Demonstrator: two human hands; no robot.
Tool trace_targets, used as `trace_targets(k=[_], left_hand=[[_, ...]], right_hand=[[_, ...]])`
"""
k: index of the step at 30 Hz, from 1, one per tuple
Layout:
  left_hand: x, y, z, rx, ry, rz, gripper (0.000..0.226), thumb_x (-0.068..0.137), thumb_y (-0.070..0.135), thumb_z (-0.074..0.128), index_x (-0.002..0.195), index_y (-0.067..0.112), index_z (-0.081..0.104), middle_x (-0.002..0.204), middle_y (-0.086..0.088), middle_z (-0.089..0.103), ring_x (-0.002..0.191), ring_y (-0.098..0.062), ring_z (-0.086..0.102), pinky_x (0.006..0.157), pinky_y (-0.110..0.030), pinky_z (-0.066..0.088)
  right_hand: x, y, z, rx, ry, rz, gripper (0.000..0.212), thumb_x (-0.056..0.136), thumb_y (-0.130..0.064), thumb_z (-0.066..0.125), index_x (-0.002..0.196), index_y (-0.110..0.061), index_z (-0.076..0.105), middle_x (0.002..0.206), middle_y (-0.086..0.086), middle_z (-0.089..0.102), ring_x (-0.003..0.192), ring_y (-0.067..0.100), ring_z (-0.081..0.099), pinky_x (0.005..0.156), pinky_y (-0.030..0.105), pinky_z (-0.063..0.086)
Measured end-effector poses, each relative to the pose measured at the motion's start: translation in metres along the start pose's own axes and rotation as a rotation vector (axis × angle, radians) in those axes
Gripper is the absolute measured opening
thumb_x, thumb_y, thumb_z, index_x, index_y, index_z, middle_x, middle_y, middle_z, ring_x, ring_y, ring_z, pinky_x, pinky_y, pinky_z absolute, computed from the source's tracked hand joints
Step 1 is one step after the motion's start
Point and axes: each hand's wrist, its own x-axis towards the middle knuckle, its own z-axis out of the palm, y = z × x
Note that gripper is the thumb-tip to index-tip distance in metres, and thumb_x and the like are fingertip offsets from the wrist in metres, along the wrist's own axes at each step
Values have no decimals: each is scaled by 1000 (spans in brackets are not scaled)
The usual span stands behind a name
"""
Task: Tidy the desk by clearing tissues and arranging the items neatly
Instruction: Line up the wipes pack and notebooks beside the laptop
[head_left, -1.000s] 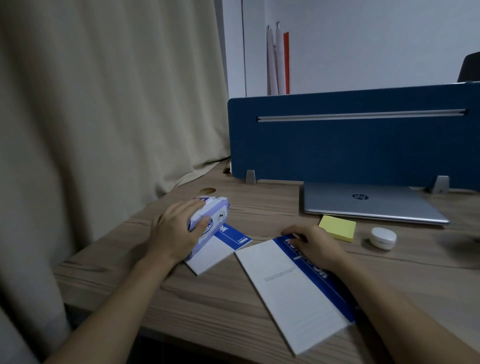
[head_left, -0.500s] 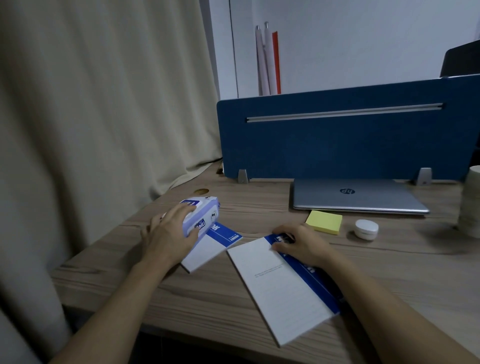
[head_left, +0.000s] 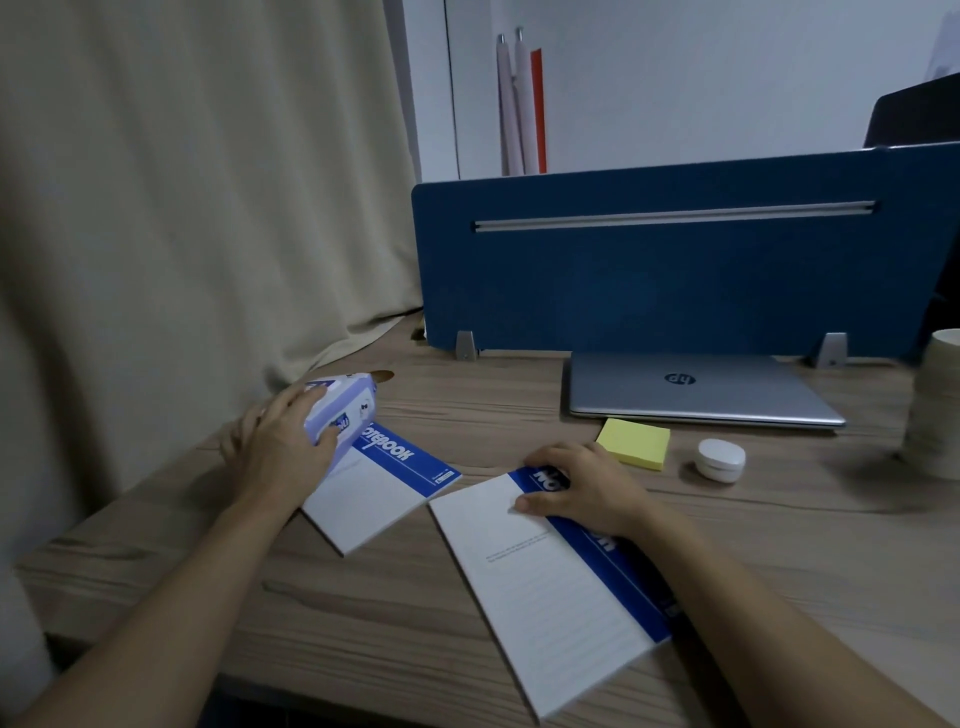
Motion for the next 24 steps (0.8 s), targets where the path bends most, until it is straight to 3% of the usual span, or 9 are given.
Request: trace_targets(k=[2, 5, 10, 14, 18, 21, 24], left_hand=[[8, -4, 5, -1, 30, -2, 51, 87, 34, 68, 136, 29, 54, 143, 2, 51, 127, -33, 42, 109, -65, 15], [18, -13, 13, -34, 17, 18, 58, 83, 29, 74, 136, 20, 53, 142, -8, 52, 128, -37, 37, 106, -60, 26], [20, -12, 20, -74, -87, -88, 92, 76, 30, 82, 149, 18, 27, 162, -15, 9, 146, -44, 0, 113, -64, 11], [8, -17, 19, -89, -127, -64, 110, 75, 24, 83, 155, 18, 8, 162, -19, -6, 146, -47, -6, 115, -63, 7], [-10, -3, 16, 50, -153, 12, 107, 81, 34, 75, 155, 25, -2, 162, -13, -17, 145, -48, -14, 115, -62, 1], [-20, 20, 17, 99, -152, 323, 82, 85, 30, 68, 154, 22, 24, 164, -10, 3, 149, -37, 0, 117, -54, 13], [-28, 30, 22, -139, -398, 331, 42, 97, 27, 53, 138, 25, 51, 152, -2, 40, 139, -20, 35, 111, -37, 34]], right_hand=[[2, 2, 0, -14, 11, -1, 72, 69, -78, 57, 128, -38, 53, 132, -13, 54, 120, 16, 41, 99, 43, 40], [6, 3, 0, -24, 20, 9, 70, 70, -76, 59, 128, -37, 53, 133, -14, 53, 119, 16, 39, 99, 41, 38], [13, 4, -3, -49, 19, 37, 71, 72, -75, 59, 130, -35, 53, 135, -12, 54, 122, 20, 41, 100, 44, 38], [11, 2, -6, -36, -3, 51, 72, 74, -71, 61, 133, -32, 52, 137, -7, 52, 126, 22, 39, 103, 46, 38], [7, 4, -12, -28, -25, 91, 77, 73, -70, 63, 137, -31, 49, 141, -1, 45, 127, 25, 39, 105, 47, 38], [-1, 7, -16, -59, -22, 157, 80, 70, -72, 65, 138, -34, 47, 138, 2, 43, 126, 27, 37, 103, 46, 39], [-7, 12, -20, -58, -4, 248, 79, 66, -70, 69, 134, -34, 49, 130, 3, 43, 122, 28, 41, 98, 42, 44]])
